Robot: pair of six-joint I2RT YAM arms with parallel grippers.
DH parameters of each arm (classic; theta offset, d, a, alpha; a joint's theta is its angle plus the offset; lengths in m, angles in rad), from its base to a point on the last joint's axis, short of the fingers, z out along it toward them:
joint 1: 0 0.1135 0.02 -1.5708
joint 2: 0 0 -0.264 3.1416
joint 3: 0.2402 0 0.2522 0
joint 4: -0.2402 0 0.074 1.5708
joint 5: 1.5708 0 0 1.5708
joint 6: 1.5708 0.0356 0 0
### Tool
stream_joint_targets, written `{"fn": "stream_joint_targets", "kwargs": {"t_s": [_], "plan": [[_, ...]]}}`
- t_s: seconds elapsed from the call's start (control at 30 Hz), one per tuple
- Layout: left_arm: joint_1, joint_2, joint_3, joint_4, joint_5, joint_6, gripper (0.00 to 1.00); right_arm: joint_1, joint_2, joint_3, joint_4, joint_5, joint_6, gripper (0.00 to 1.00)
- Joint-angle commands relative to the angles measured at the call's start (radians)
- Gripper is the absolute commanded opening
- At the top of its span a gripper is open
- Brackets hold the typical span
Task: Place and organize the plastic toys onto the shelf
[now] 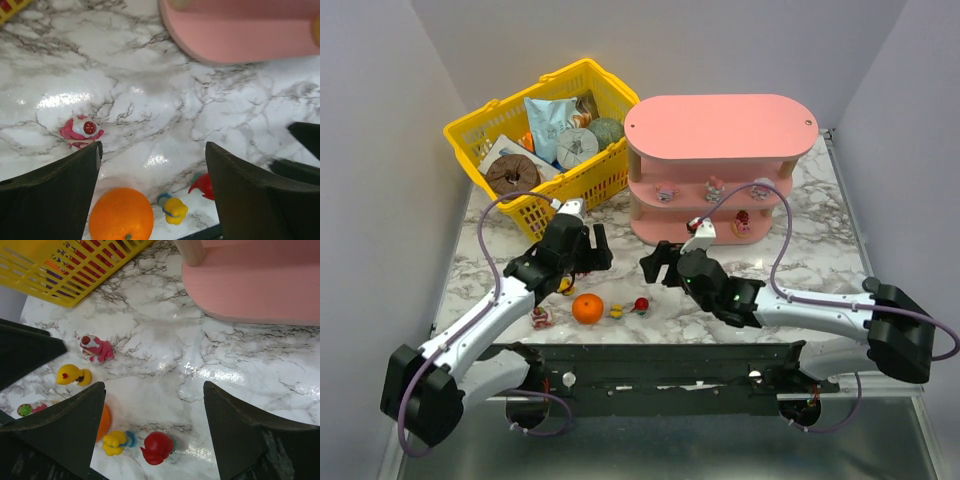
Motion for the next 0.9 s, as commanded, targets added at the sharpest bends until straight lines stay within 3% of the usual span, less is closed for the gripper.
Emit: {"fn": "stream_joint_targets", "kwargs": {"t_s": [0.0, 0.2, 0.37, 0.57, 0.73, 0.87], "plan": [[-0.031, 0.101, -0.080, 0.052, -0.221, -0.100, 0.84, 0.005, -0.110, -0.031, -0.068, 0.048, -0.014, 0.87], [-0.077, 0.072, -0.157, 0.097, -0.371, -0.133, 0.81, 0.003, -0.229, -0.093, -0.105, 0.060, -0.017, 0.88], [-0.079, 0.020, -0.228, 0.175, -0.396, -0.112, 0.83, 0.003, -0.255, -0.096, -0.129, 0.061, -0.007, 0.88], [-0.076, 0.088, -0.234, 0.242, -0.423, -0.078, 0.82, 0.002, -0.275, -0.099, -0.171, 0.072, 0.012, 0.88], [-0.074, 0.182, -0.203, 0.279, -0.425, -0.066, 0.69, 0.003, -0.326, -0.123, -0.191, 0.089, 0.027, 0.88], [-0.071, 0.222, -0.186, 0.288, -0.417, -0.066, 0.65, 0.003, -0.355, -0.142, -0.195, 0.103, 0.038, 0.88]]}}
